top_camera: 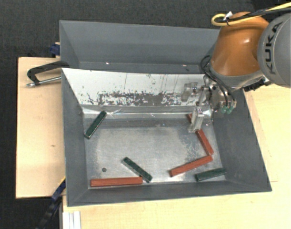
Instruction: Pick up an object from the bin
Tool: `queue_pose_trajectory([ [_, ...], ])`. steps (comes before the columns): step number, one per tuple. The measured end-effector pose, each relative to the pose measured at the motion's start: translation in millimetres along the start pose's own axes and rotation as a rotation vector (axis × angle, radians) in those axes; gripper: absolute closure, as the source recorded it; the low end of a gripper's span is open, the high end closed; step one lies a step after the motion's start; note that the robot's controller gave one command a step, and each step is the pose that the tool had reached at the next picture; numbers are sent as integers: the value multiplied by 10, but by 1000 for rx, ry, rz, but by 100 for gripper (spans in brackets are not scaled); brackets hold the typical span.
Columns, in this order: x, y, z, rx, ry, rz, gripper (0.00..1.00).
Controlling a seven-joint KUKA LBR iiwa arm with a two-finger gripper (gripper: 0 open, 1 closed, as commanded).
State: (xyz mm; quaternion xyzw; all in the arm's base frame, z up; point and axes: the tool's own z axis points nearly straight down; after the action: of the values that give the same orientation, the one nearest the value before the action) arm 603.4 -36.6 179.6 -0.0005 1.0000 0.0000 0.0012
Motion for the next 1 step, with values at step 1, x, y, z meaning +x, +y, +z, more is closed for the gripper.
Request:
queue_pose_trajectory([
  [1, 0, 0, 0, 0, 0, 0, 100],
])
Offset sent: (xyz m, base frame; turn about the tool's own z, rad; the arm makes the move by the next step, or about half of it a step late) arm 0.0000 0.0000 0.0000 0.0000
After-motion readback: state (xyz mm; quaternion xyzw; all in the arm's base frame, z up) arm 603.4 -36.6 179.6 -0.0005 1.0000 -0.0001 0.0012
